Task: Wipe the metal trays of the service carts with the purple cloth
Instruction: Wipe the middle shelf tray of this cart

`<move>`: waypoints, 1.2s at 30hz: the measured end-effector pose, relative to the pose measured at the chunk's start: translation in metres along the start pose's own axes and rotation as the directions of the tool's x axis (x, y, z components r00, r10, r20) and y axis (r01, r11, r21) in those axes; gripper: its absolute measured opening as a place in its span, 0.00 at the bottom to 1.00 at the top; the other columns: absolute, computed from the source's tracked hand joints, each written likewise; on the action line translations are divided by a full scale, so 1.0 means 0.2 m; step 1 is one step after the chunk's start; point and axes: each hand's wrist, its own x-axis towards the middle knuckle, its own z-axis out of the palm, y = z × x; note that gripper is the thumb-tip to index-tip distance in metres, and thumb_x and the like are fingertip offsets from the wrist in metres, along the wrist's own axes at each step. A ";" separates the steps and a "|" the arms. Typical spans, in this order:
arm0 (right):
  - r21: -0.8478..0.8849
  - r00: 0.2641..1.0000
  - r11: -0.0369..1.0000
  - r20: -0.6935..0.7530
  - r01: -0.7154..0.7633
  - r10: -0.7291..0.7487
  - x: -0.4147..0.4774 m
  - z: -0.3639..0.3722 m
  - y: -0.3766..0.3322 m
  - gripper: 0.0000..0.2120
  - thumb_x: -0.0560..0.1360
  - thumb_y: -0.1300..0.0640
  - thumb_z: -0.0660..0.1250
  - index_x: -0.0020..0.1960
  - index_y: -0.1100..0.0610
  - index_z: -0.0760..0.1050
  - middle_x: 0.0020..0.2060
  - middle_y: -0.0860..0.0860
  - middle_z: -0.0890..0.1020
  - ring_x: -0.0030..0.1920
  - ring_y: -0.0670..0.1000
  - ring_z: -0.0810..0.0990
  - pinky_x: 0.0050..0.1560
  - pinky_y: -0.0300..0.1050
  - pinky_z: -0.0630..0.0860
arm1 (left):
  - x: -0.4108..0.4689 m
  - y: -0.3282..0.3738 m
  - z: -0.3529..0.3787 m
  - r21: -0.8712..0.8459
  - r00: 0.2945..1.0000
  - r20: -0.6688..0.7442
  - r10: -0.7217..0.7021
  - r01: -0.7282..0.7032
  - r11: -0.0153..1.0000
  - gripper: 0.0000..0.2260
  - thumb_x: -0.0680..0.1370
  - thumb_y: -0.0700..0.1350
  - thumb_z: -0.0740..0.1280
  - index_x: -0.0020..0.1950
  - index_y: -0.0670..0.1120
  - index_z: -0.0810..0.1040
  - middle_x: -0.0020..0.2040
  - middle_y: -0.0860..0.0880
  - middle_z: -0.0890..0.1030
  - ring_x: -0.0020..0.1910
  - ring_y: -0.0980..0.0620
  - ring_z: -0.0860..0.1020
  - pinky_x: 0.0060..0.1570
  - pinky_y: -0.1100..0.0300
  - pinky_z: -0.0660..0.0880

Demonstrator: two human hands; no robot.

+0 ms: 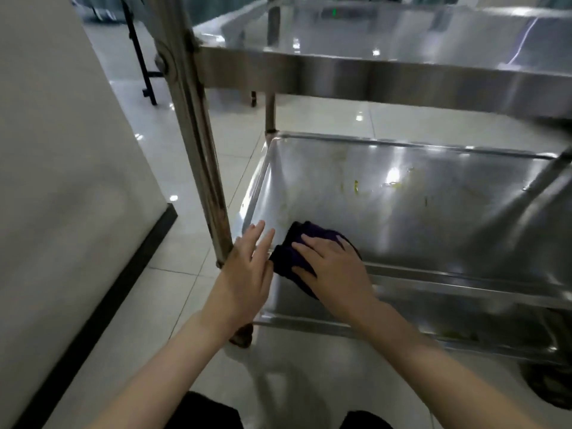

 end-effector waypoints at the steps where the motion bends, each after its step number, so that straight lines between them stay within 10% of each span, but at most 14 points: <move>1: -0.030 0.999 1.000 -0.042 0.006 -0.008 0.00 0.02 0.00 0.20 0.77 0.44 0.64 0.66 0.50 0.77 0.64 0.50 0.79 0.62 0.52 0.78 0.69 0.53 0.65 | 0.02 -0.01 0.03 -0.039 0.998 -0.059 -0.012 0.010 0.999 0.27 0.82 0.51 0.42 0.76 0.39 0.59 0.77 0.40 0.59 0.78 0.45 0.53 0.74 0.48 0.58; 11: -0.024 0.989 0.990 0.062 0.136 -0.135 0.30 0.03 0.11 0.18 0.80 0.44 0.56 0.66 0.47 0.74 0.63 0.46 0.77 0.62 0.50 0.75 0.63 0.49 0.66 | 0.05 -0.06 0.11 -0.107 0.984 -0.152 -0.090 0.074 0.992 0.21 0.83 0.47 0.56 0.75 0.43 0.63 0.74 0.47 0.66 0.74 0.53 0.62 0.69 0.74 0.49; 14: -0.030 0.997 0.998 0.057 0.053 -0.051 0.59 0.08 0.19 0.19 0.80 0.45 0.57 0.67 0.49 0.73 0.66 0.50 0.75 0.65 0.53 0.72 0.61 0.46 0.59 | 0.06 -0.08 0.14 -0.120 0.979 -0.165 -0.119 0.099 0.988 0.23 0.82 0.47 0.57 0.76 0.43 0.61 0.76 0.46 0.62 0.75 0.50 0.61 0.71 0.66 0.53; 19: -0.065 0.991 0.992 0.072 -0.108 0.112 0.86 0.12 0.19 0.22 0.81 0.43 0.52 0.70 0.48 0.70 0.70 0.49 0.71 0.69 0.52 0.68 0.68 0.51 0.60 | 0.09 -0.03 0.13 -0.315 0.939 -0.231 -0.256 0.177 0.933 0.23 0.82 0.50 0.54 0.77 0.49 0.58 0.76 0.52 0.62 0.73 0.57 0.62 0.58 0.85 0.49; 27: 0.170 0.942 0.942 0.120 0.291 -0.313 0.30 0.07 0.10 0.25 0.78 0.37 0.50 0.71 0.42 0.69 0.71 0.41 0.70 0.72 0.43 0.66 0.73 0.48 0.55 | 0.13 0.01 0.12 -0.365 0.914 -0.306 -0.267 0.146 0.920 0.24 0.82 0.54 0.48 0.77 0.48 0.58 0.78 0.49 0.57 0.73 0.64 0.53 0.63 0.83 0.48; 30: 0.145 0.946 0.951 0.140 0.273 -0.293 0.47 0.08 0.13 0.23 0.79 0.39 0.51 0.72 0.43 0.67 0.72 0.43 0.68 0.72 0.45 0.64 0.73 0.47 0.54 | 0.13 0.00 0.14 -0.362 0.906 -0.307 -0.293 0.174 0.916 0.25 0.81 0.55 0.49 0.77 0.50 0.58 0.77 0.51 0.61 0.74 0.57 0.62 0.69 0.69 0.61; 36: 0.027 0.995 0.999 0.094 0.028 -0.030 1.08 0.20 0.10 0.21 0.81 0.42 0.54 0.71 0.46 0.68 0.71 0.47 0.70 0.70 0.53 0.67 0.70 0.53 0.58 | 0.13 0.01 0.13 -0.452 0.894 -0.310 -0.323 0.161 0.877 0.23 0.82 0.53 0.54 0.77 0.54 0.56 0.75 0.55 0.63 0.56 0.83 0.63 0.47 0.88 0.57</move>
